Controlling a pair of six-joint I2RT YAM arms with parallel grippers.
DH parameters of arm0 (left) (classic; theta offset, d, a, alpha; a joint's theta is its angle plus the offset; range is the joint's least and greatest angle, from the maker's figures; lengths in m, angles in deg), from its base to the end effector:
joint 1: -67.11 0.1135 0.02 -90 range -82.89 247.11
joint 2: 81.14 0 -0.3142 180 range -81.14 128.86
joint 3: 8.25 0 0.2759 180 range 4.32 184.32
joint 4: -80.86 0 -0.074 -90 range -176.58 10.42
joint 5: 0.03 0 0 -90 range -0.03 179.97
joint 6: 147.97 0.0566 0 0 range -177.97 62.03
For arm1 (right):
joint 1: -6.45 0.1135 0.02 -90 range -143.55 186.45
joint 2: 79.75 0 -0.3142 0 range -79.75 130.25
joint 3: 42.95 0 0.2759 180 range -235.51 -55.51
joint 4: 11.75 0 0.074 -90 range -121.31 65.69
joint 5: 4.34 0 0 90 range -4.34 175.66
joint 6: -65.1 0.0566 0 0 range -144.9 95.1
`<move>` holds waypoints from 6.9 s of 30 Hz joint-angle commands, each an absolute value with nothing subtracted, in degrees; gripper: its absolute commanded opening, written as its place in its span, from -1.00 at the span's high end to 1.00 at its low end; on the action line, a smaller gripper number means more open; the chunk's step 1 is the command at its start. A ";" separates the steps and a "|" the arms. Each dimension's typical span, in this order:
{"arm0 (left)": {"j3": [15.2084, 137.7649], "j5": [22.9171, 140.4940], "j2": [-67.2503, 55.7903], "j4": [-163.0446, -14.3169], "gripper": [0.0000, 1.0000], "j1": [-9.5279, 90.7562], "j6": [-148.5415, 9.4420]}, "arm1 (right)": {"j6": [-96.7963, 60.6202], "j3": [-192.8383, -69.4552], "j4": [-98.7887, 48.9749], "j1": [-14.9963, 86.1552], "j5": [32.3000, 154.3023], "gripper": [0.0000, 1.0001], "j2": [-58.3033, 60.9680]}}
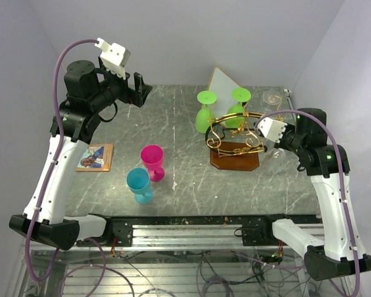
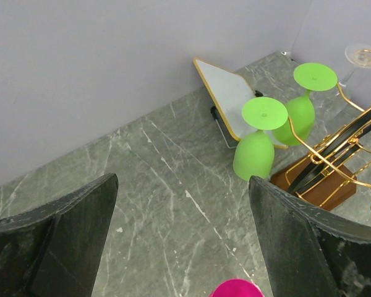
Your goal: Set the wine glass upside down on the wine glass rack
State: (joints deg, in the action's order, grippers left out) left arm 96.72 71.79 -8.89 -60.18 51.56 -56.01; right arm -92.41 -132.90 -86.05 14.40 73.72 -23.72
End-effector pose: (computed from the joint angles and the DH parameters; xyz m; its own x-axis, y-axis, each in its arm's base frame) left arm 0.2682 -0.0930 0.5480 -0.0857 0.0576 -0.9947 0.5568 0.8307 0.0001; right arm 0.1719 0.0122 0.4442 -0.2646 -0.9497 -0.1676 -0.5849 0.2962 -0.7551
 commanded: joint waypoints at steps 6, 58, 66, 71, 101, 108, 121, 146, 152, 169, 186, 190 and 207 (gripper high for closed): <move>97.44 71.42 -8.70 -60.74 -0.94 52.08 -55.15 | -91.65 -136.09 -86.04 14.54 76.28 1.00 -24.12; 94.85 72.30 -8.71 -62.75 -0.94 52.53 -53.99 | -94.33 -133.66 -90.03 14.97 84.31 0.78 -27.86; 94.58 72.65 -8.81 -62.71 -0.95 52.64 -53.68 | -93.36 -132.84 -89.92 14.96 84.82 0.73 -27.74; 94.76 72.52 -8.56 -62.76 -0.95 52.61 -53.82 | -93.09 -133.00 -90.35 14.94 84.99 0.62 -27.69; 93.98 73.65 -8.54 -62.42 -0.96 52.63 -51.94 | -90.16 -139.15 -92.04 14.97 97.31 -0.02 -27.69; 92.57 73.21 -8.33 -60.42 -0.94 52.63 -48.73 | -76.36 -143.36 -84.39 14.93 100.14 -0.03 -26.54; 86.61 70.61 -8.53 -44.19 -0.90 52.14 -31.20 | -61.53 -145.81 -66.69 15.01 103.99 -0.20 -20.26; 80.80 65.69 6.60 -35.14 -0.26 46.51 -25.48 | -50.94 -133.27 -50.30 15.30 110.70 -0.35 -18.92; 81.39 65.29 8.11 -33.79 0.31 46.16 -24.62 | -51.94 -133.70 -51.86 15.30 113.63 -0.35 -18.92; 90.07 70.49 0.00 -42.13 0.86 45.84 -32.32 | -53.94 -135.68 -54.32 15.33 110.16 -0.55 -17.70; 107.51 63.33 -6.14 -53.98 0.86 45.85 -54.91 | -28.73 -142.61 -45.63 18.36 128.37 -0.40 -8.47; 110.03 58.38 -4.21 -57.53 0.86 45.86 -63.82 | -20.82 -143.15 -41.34 21.01 131.50 -0.35 -6.35; 109.30 55.96 -0.72 -63.75 0.86 44.49 -70.63 | -2.95 -140.72 -29.37 24.98 131.84 0.00 0.76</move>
State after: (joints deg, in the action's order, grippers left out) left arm 108.87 58.13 -0.49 -60.27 45.18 -69.19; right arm -5.37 -141.12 -31.88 24.36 133.14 0.15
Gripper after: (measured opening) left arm 0.088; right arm 0.538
